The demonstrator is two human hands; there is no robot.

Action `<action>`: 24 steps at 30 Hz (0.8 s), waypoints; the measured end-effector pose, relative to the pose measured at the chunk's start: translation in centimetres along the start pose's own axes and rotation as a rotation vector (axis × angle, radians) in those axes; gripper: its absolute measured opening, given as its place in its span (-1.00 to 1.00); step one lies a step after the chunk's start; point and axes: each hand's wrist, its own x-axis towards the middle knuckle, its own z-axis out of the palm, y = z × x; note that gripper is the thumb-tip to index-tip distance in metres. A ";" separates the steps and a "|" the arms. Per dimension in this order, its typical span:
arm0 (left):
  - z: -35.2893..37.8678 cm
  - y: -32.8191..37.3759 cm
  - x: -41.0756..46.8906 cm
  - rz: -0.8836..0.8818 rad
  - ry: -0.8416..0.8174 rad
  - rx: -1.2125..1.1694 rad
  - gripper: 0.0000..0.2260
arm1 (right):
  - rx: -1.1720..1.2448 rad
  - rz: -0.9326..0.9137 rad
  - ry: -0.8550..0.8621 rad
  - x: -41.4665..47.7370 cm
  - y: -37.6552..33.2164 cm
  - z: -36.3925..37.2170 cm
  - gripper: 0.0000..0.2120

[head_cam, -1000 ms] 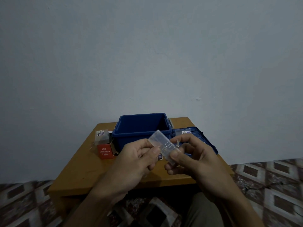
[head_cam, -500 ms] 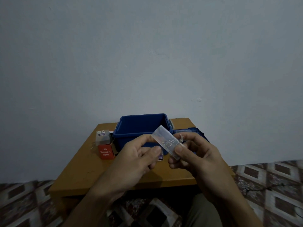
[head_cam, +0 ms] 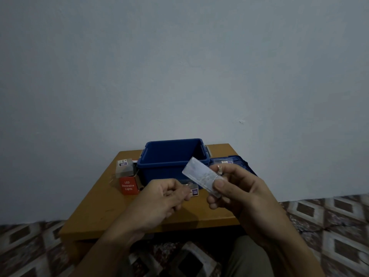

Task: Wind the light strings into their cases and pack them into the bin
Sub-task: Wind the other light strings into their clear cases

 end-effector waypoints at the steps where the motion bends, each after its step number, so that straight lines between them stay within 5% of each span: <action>1: -0.1 0.0 0.1 -0.015 0.008 0.009 -0.63 | 0.013 0.018 -0.032 -0.1 -0.1 -0.1 -0.77; 5: -1.0 0.0 0.4 -0.047 -0.026 0.072 -0.62 | 0.057 0.073 -0.216 -0.6 -0.7 -0.4 -0.72; 13: -1.6 2.6 0.1 0.032 -0.096 0.067 -0.76 | -0.301 0.132 -0.450 -1.1 -1.6 -0.1 -0.84; 20: -1.1 4.6 -1.1 0.239 0.061 0.402 -0.74 | -0.636 0.119 -0.267 -1.0 -1.1 0.6 -0.84; 24: -0.3 4.9 -2.2 0.203 0.076 0.444 -0.77 | -0.765 0.018 -0.088 -0.8 -0.3 0.8 -0.83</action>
